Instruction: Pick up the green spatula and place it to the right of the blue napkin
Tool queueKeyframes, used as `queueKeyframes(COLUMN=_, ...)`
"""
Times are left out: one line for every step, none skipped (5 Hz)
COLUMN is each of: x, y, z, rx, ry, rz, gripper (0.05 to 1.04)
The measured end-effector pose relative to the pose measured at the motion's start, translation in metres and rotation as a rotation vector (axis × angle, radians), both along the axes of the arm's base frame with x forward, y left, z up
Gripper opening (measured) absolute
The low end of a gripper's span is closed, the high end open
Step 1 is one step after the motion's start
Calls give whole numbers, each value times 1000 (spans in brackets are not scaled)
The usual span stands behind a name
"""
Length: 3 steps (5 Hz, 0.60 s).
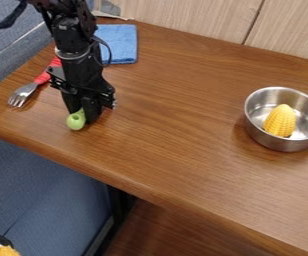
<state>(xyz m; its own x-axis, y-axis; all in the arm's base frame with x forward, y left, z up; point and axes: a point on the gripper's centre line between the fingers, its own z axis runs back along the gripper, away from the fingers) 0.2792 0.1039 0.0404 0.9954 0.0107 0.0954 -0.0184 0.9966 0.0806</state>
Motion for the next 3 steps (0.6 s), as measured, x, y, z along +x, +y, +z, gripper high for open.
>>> queueKeyframes(x=-3, y=0, z=2, rx=-4, ry=23, rz=3, gripper=328)
queueKeyframes(x=6, y=2, z=16, rx=-9, ry=5, rz=34, gripper=328)
queueKeyframes(x=31, y=-5, z=39, rx=-40, ry=-59, rz=47, gripper=328)
